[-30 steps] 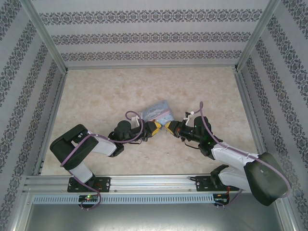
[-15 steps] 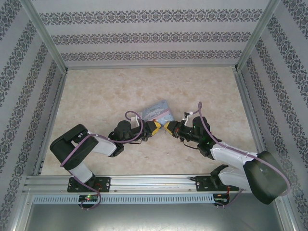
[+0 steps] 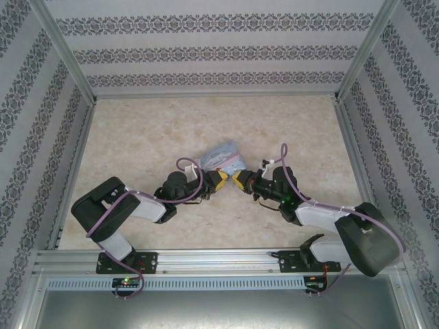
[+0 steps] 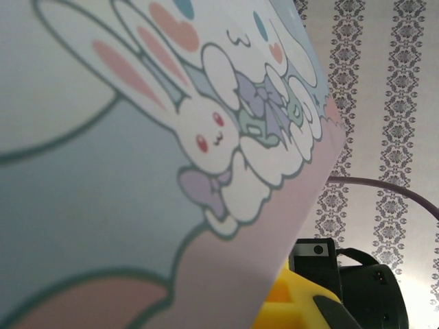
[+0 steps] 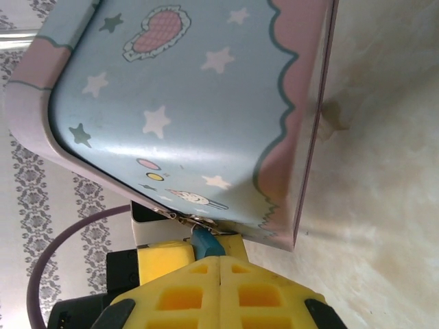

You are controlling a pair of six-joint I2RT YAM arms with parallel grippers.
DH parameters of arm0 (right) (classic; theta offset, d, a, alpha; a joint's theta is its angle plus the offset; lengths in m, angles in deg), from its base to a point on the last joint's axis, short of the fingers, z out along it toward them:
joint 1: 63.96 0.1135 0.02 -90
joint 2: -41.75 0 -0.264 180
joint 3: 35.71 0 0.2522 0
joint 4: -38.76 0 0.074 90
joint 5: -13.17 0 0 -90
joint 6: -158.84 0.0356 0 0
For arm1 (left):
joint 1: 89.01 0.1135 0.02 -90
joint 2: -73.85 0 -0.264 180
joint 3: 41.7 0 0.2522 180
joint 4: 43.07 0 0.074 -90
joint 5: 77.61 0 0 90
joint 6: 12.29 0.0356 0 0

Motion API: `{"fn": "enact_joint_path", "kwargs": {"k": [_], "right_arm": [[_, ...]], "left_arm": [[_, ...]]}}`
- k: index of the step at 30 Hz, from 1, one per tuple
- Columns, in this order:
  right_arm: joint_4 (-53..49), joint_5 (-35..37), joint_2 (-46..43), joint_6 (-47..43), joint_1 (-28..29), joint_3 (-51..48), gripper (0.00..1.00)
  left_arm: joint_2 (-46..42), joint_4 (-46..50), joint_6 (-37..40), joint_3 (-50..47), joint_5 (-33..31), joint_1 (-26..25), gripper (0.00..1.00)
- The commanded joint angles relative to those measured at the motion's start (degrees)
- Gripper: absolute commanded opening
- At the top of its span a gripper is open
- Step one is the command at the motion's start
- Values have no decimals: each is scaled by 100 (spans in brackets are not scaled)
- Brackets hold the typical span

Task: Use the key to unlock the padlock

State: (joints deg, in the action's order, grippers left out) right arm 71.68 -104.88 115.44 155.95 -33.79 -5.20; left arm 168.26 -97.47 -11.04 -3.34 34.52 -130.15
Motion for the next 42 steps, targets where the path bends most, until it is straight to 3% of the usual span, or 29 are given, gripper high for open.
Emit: {"fn": "enact_joint_path", "kwargs": {"k": [1,16,36,42], "right_arm": [[678,176,159,257,46,-45,0],[1391,-590,945,348,-386,190,0],[1513,266,899,479,351,86,0],[1550,688,1079,593,1014,593,0]], "left_arm": [[-53,-456,42,61,432,-104,0],[-45,-563,85,113,526,-166,0],[59,-514,-1,47,87,-315,0],[273,-575,-43,131,-26,-359,0]]}}
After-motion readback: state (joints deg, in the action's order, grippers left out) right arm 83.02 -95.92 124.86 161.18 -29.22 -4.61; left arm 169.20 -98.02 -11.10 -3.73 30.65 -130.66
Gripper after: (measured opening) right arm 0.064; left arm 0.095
